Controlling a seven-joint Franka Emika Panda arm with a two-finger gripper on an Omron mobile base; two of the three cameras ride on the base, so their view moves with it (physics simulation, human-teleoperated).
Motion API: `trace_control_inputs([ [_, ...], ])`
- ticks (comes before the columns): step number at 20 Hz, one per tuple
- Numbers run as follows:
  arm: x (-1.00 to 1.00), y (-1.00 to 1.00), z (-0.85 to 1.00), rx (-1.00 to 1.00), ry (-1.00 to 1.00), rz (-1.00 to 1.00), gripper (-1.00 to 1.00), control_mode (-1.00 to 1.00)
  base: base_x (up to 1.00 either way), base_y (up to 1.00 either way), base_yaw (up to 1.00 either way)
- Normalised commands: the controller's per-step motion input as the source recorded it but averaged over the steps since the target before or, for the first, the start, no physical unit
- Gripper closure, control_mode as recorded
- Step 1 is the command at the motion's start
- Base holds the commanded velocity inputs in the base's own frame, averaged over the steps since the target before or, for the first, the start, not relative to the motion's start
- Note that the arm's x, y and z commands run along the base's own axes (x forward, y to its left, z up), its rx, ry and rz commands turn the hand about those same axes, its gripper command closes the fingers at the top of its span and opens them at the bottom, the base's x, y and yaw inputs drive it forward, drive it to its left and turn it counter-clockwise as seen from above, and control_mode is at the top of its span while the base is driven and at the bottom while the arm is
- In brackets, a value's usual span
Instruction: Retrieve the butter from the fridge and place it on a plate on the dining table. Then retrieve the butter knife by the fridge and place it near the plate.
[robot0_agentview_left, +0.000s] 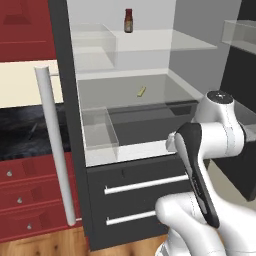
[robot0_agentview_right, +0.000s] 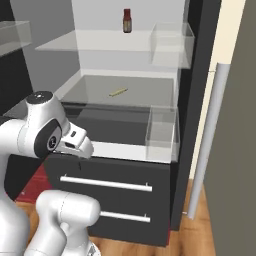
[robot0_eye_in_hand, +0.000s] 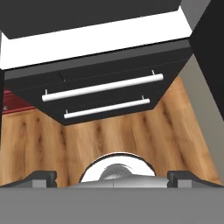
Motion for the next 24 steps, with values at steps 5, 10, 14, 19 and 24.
trace_control_inputs([
  [5, 0.0, 0.0, 0.0, 0.0, 0.0, 0.0, -1.0, 1.0, 0.54, -0.16, 0.04],
  [10, 0.0, 0.0, 0.0, 0.0, 0.0, 0.0, -1.0, 1.0, 0.44, -0.17, 0.03],
  [14, 0.0, 0.0, 0.0, 0.0, 0.0, 0.0, -1.0, 1.0, 0.42, -0.18, 0.01],
  [19, 0.0, 0.0, 0.0, 0.0, 0.0, 0.0, -1.0, 1.0, 0.31, -0.22, 0.0],
  [24, 0.0, 0.0, 0.0, 0.0, 0.0, 0.0, -1.0, 1.0, 0.11, -0.31, 0.0],
])
